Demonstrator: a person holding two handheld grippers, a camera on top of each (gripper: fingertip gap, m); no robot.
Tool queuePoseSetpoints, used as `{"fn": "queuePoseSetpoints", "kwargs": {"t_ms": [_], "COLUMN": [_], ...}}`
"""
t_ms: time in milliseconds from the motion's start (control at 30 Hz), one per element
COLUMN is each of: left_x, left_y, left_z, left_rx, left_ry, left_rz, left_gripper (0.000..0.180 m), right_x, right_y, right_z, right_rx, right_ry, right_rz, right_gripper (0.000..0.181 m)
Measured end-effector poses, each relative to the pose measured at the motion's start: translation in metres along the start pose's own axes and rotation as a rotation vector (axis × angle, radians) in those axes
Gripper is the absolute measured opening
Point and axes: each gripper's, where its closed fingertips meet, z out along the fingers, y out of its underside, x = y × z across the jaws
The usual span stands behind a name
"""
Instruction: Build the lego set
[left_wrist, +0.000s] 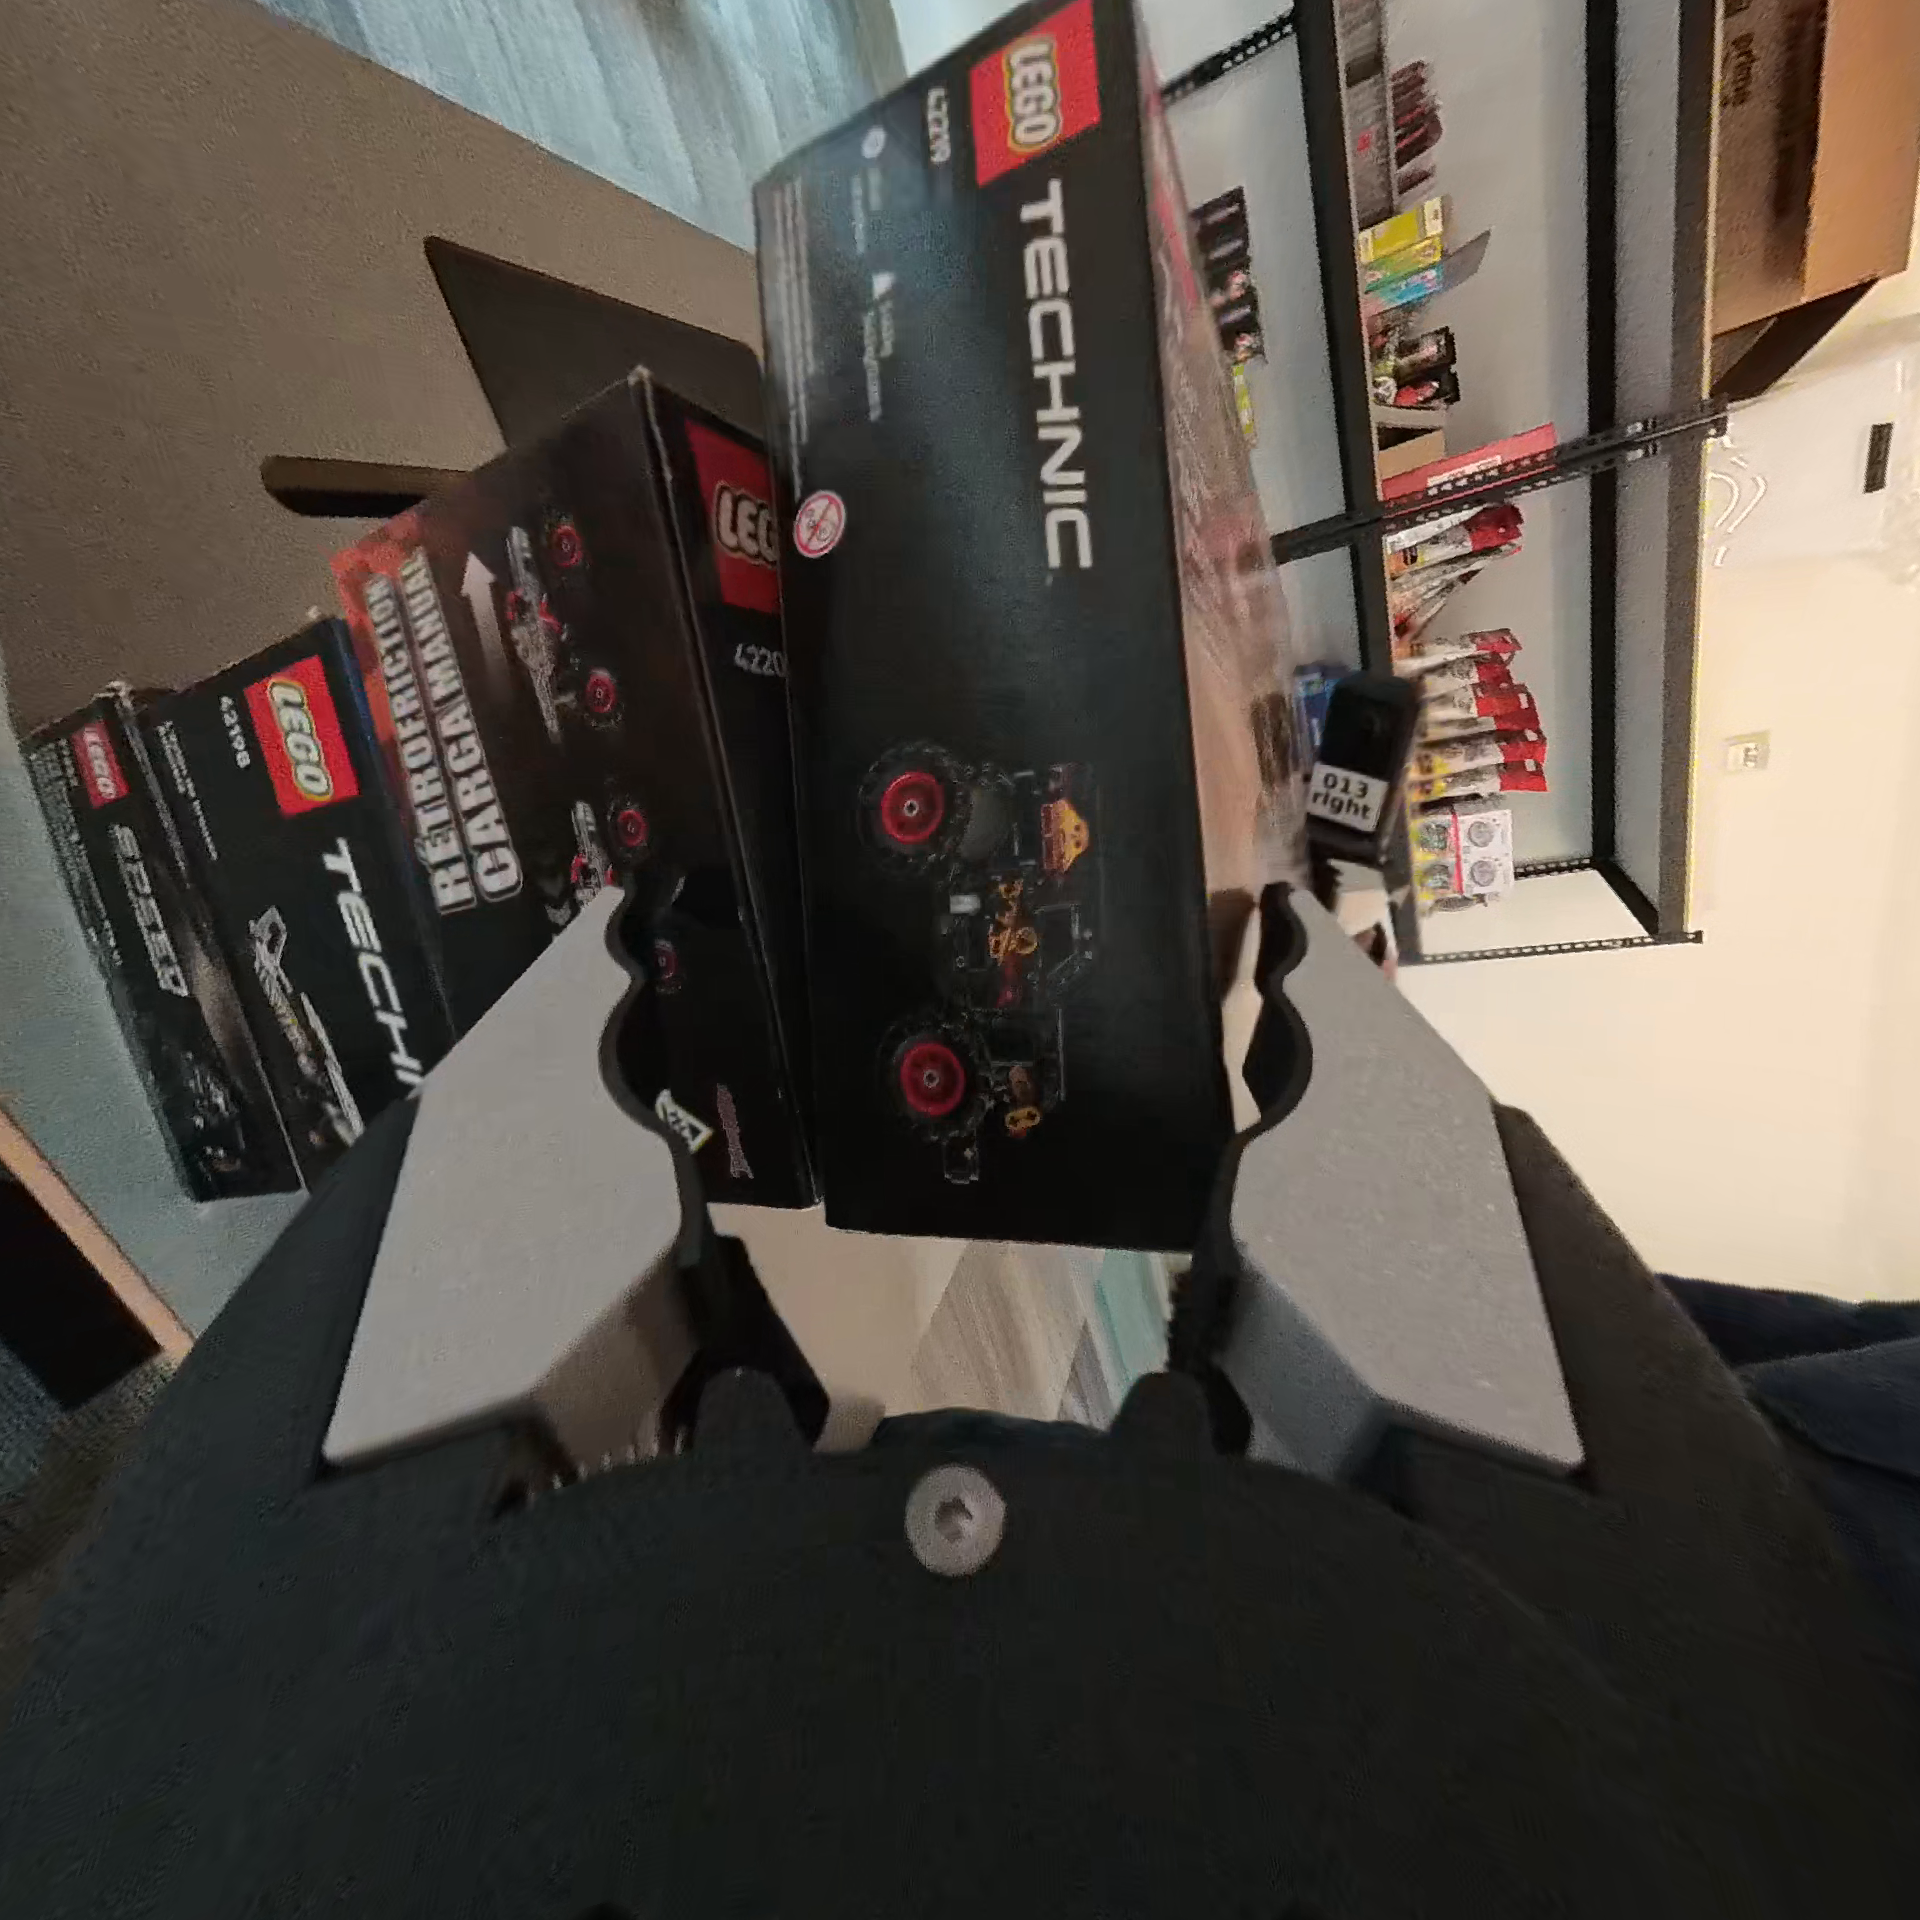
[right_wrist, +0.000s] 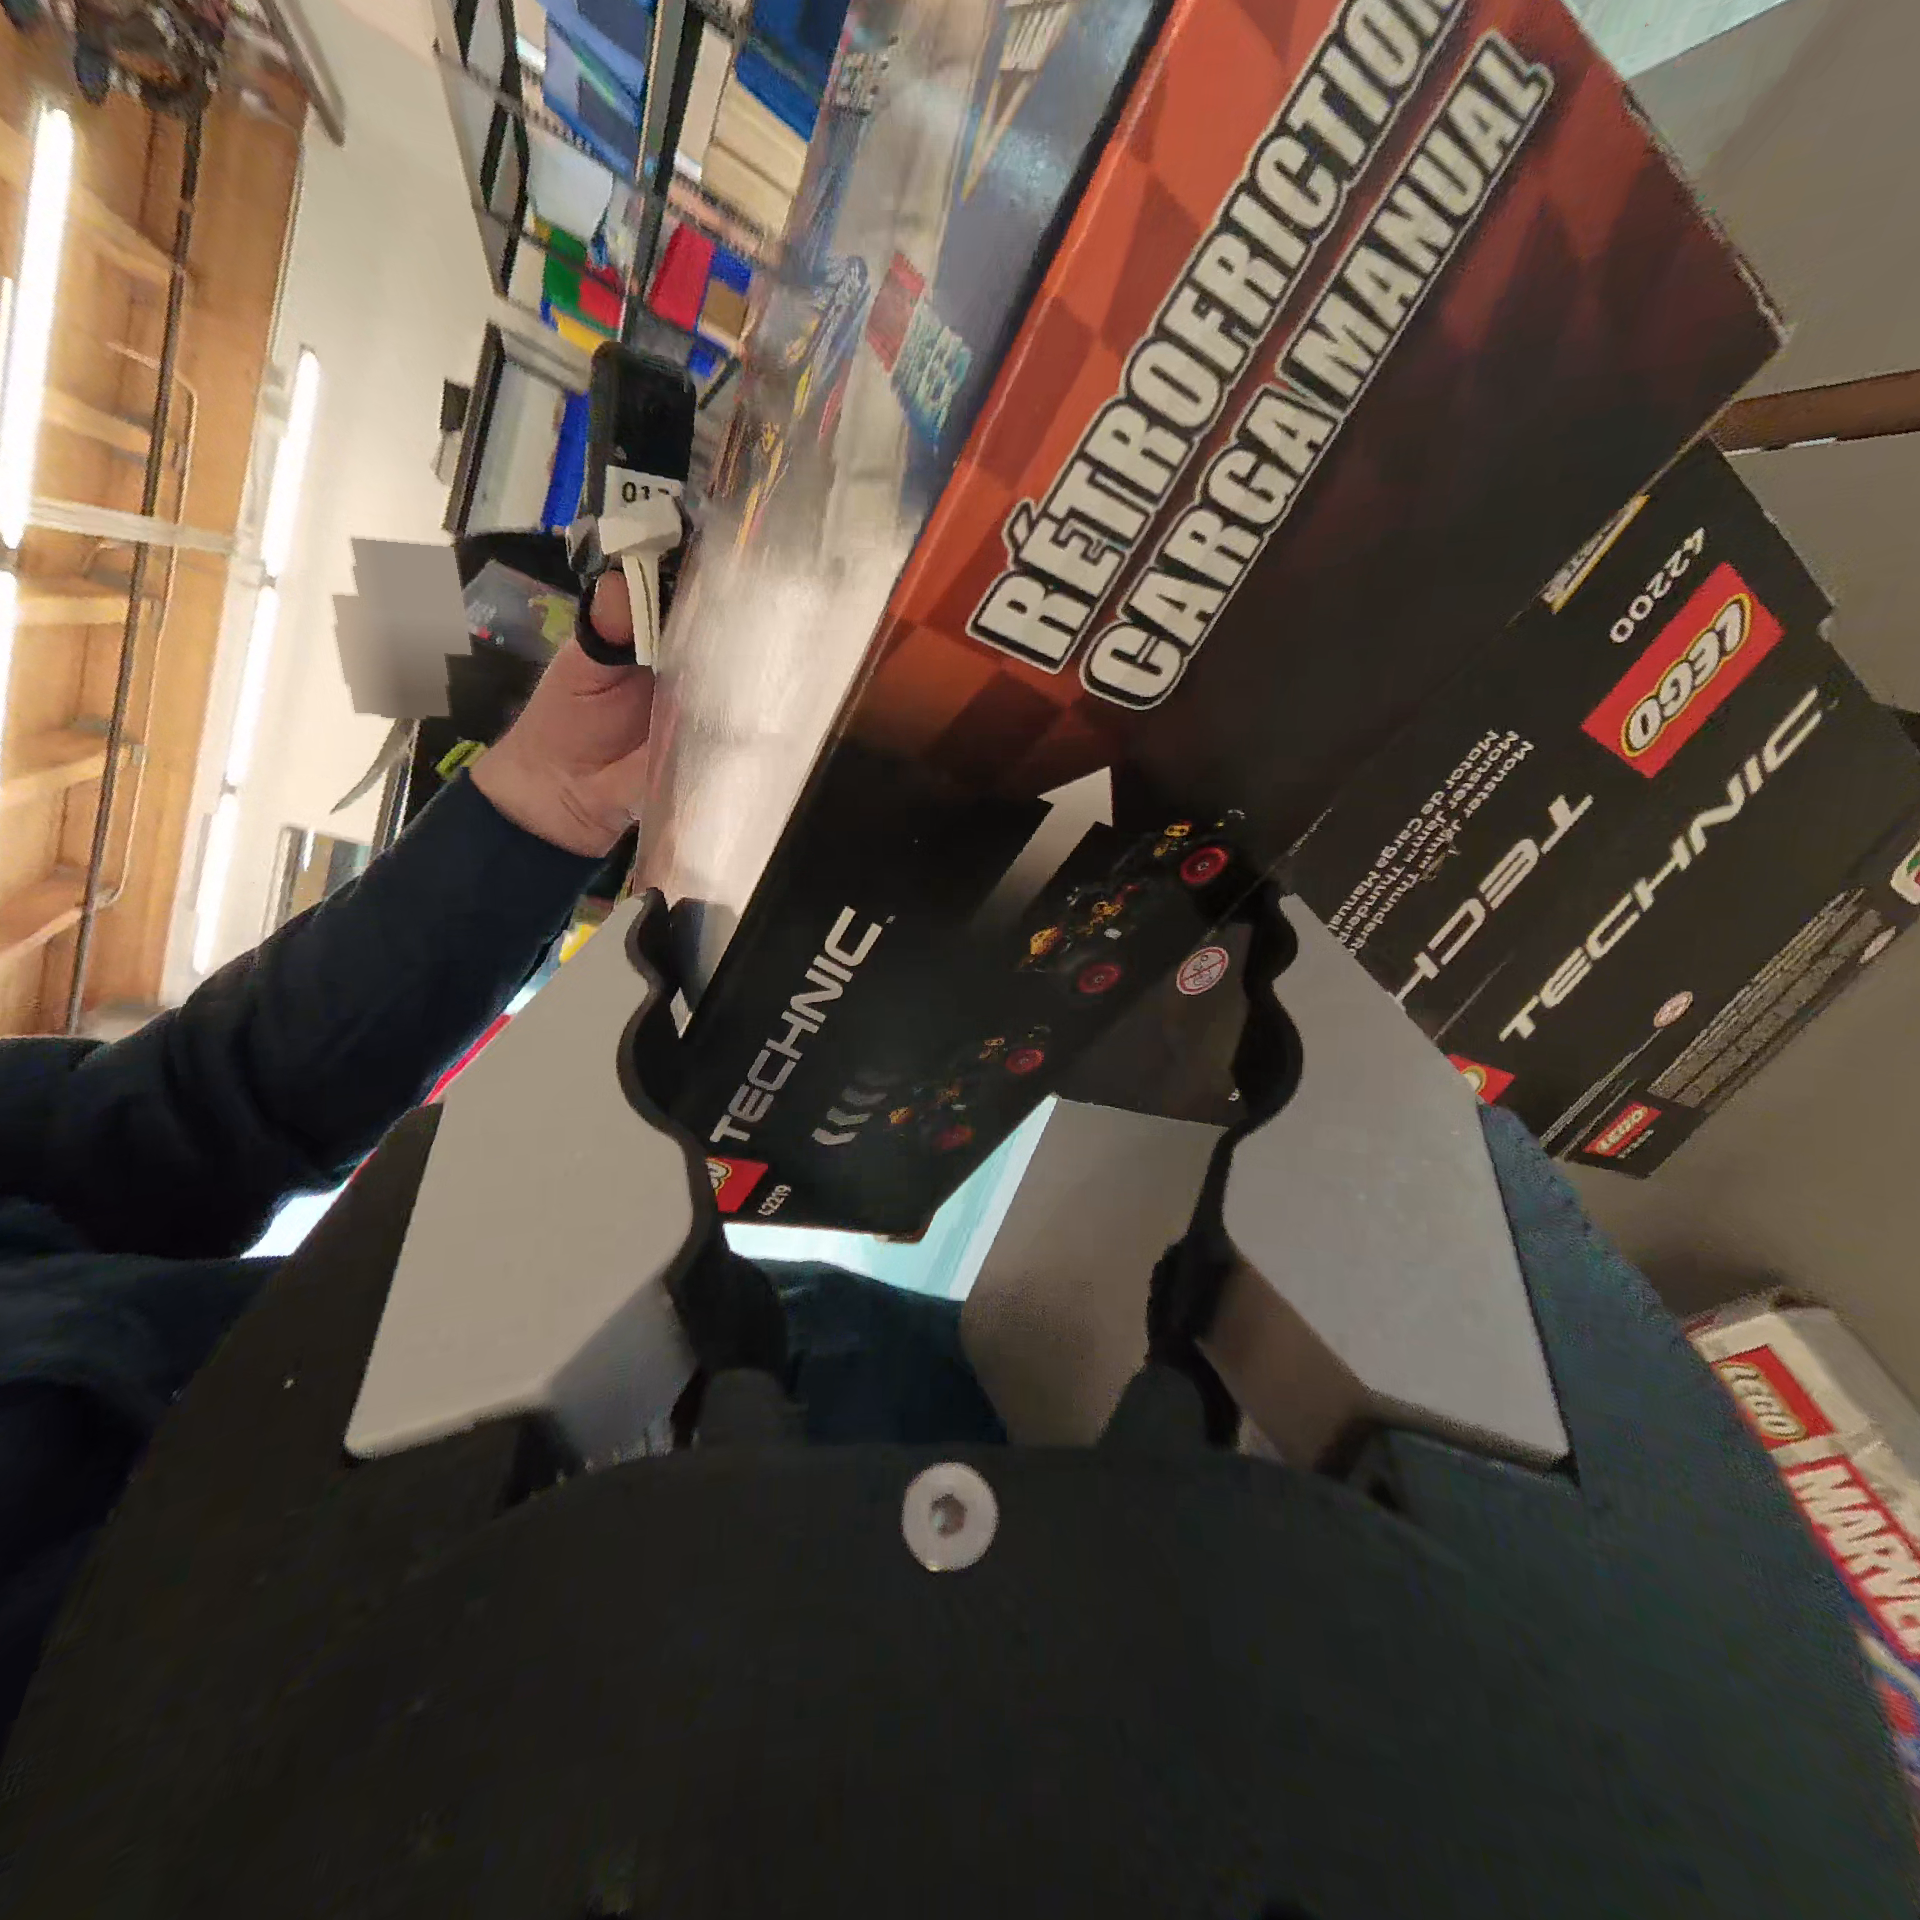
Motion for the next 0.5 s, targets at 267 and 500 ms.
{"fn": "queuePoseSetpoints", "kwargs": {"t_ms": [267,500], "left_x": [0.002,0.016], "left_y": [0.007,0.01], "left_z": [-0.008,-0.014], "left_rx": [0.057,0.109], "left_ry": [-0.029,-0.055], "left_rz": [-0.017,0.095], "left_gripper": [0.114,0.1], "right_x": [0.008,0.0], "right_y": [-0.02,-0.035], "right_z": [-0.002,-0.013], "right_rx": [-0.072,0.044], "right_ry": [0.008,0.109], "right_rz": [-0.039,-0.19], "right_gripper": [0.103,0.082]}}
